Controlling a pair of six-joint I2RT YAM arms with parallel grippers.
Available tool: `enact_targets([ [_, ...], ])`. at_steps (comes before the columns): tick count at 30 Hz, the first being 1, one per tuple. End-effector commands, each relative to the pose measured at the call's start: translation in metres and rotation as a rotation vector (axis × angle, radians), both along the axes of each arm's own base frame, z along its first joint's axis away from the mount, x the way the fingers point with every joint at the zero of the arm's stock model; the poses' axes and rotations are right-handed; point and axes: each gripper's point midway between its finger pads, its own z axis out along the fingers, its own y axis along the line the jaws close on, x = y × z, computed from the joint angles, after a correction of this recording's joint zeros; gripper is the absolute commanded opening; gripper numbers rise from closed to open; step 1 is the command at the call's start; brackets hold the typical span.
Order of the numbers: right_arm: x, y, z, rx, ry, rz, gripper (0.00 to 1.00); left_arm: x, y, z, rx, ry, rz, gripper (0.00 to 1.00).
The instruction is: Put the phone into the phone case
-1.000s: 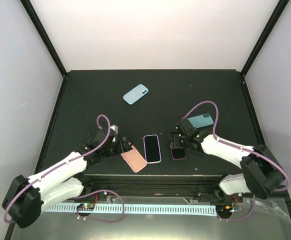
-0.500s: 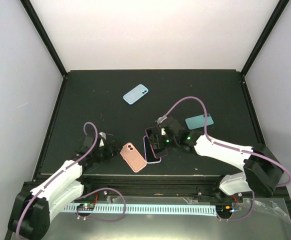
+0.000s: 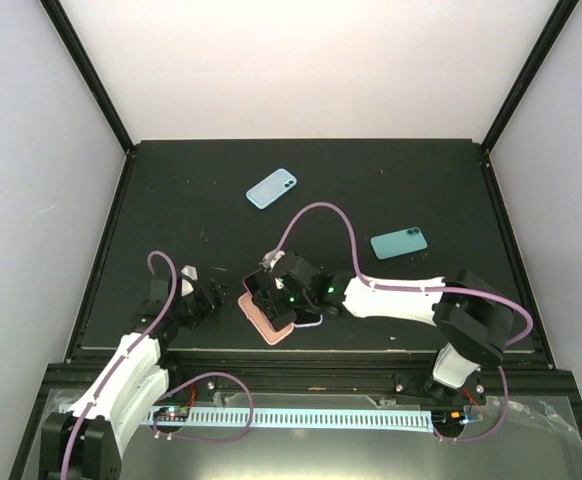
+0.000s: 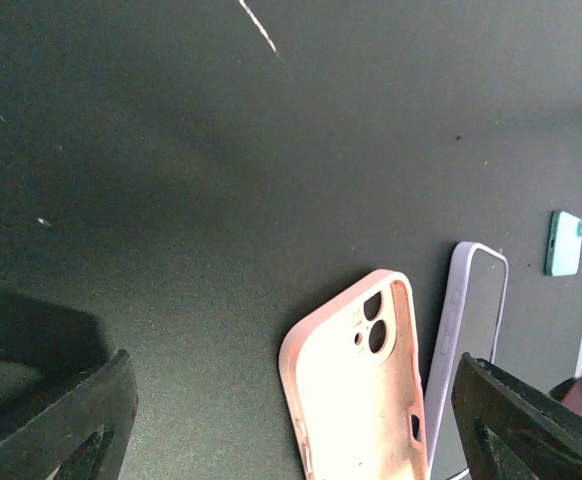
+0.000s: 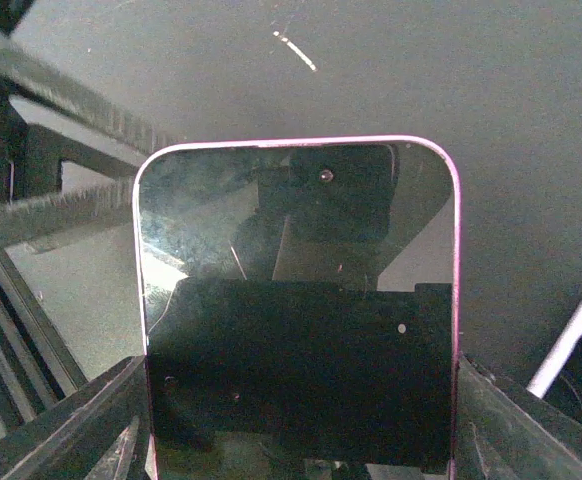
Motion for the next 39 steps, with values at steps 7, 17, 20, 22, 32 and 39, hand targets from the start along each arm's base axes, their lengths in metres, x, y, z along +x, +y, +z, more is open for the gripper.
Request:
enact_targets([
  [7,0.0,0.043,0.013,0.094,-0.113,0.027,0.68,-0.003,0.008,0.0,-0.022,0.014,0.037,0.88],
  [17,-0.003,0.05,-0.008,0.071,-0.126,0.046,0.68,-0.006,0.006,-0.003,-0.036,0.025,0.029,0.88],
  [20,-0.004,0.048,-0.014,0.059,-0.127,0.042,0.68,-0.007,0.005,-0.004,-0.042,0.031,0.022,0.88],
  [22,-0.005,0.044,-0.017,0.051,-0.132,0.039,0.68,-0.009,0.004,-0.005,-0.045,0.036,0.015,0.88],
  [32,-0.01,0.022,-0.041,-0.032,-0.151,0.016,0.68,-0.009,0.0,-0.004,-0.069,0.038,0.0,0.87],
  [39,-0.014,0.012,-0.054,-0.094,-0.166,0.002,0.69,-0.008,-0.005,0.0,-0.104,0.026,-0.016,0.85],
])
